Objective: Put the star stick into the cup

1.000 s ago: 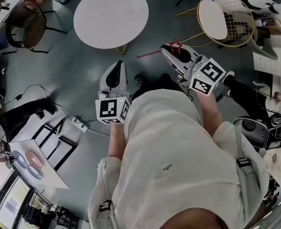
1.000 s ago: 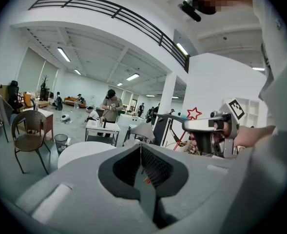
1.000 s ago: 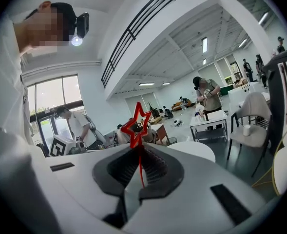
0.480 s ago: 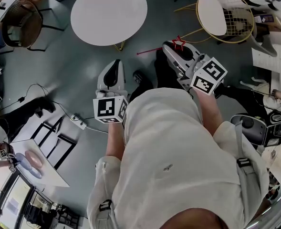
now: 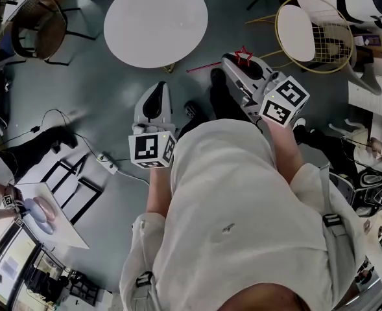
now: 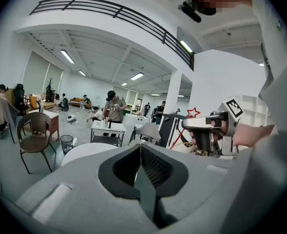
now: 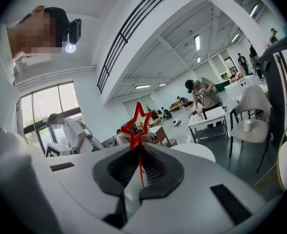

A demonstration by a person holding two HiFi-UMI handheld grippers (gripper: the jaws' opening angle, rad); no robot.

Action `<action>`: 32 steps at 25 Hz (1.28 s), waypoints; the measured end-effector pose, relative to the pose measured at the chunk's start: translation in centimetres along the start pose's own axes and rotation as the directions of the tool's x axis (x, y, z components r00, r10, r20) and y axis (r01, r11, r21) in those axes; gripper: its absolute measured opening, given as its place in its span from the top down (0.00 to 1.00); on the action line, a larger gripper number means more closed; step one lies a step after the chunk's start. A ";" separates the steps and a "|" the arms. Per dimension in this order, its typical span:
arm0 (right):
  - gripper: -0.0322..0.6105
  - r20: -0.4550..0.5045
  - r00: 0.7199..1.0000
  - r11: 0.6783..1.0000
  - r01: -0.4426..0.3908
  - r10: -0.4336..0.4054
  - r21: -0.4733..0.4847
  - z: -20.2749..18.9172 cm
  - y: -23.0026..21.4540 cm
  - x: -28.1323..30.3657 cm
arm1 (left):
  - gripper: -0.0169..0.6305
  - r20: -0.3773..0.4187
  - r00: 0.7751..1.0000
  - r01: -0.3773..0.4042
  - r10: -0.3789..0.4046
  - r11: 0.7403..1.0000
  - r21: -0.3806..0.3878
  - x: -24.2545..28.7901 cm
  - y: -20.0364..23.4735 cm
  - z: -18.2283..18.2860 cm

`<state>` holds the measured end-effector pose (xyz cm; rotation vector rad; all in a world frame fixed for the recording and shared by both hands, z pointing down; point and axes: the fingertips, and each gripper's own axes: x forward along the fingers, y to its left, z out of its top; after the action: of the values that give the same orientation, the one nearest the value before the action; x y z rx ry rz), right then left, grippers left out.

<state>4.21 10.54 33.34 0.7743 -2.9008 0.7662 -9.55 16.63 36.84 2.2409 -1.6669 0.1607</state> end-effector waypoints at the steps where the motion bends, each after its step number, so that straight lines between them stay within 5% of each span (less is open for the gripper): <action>1: 0.92 0.005 1.000 1.000 -0.007 0.007 -0.001 0.5 -0.4 0.2 | 0.95 0.000 1.000 -0.008 0.008 1.000 0.002 0.4 0.0 0.3; 8: 0.92 0.011 0.997 0.997 -0.073 0.073 0.002 4.2 -5.0 2.3 | 0.95 0.007 0.998 -0.065 0.065 0.998 0.006 5.1 0.1 2.8; 15: 0.92 0.018 0.992 0.992 -0.125 0.125 0.000 5.4 -5.0 2.4 | 0.95 0.009 0.996 -0.094 0.094 0.995 0.019 4.8 -1.6 3.7; 21: 0.92 -0.001 0.988 0.987 -0.157 0.157 0.028 6.5 -12.6 1.8 | 0.95 -0.007 0.992 -0.127 0.127 0.992 0.018 11.6 -4.6 3.6; 32: 0.92 -0.050 0.975 0.975 -0.212 0.216 0.069 6.9 -17.0 2.2 | 0.95 -0.070 0.981 -0.183 0.182 0.983 -0.012 15.5 -6.5 2.6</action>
<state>11.00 -6.50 35.26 0.4391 -2.9531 0.8866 1.02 3.35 37.57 2.0434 -1.8279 0.2630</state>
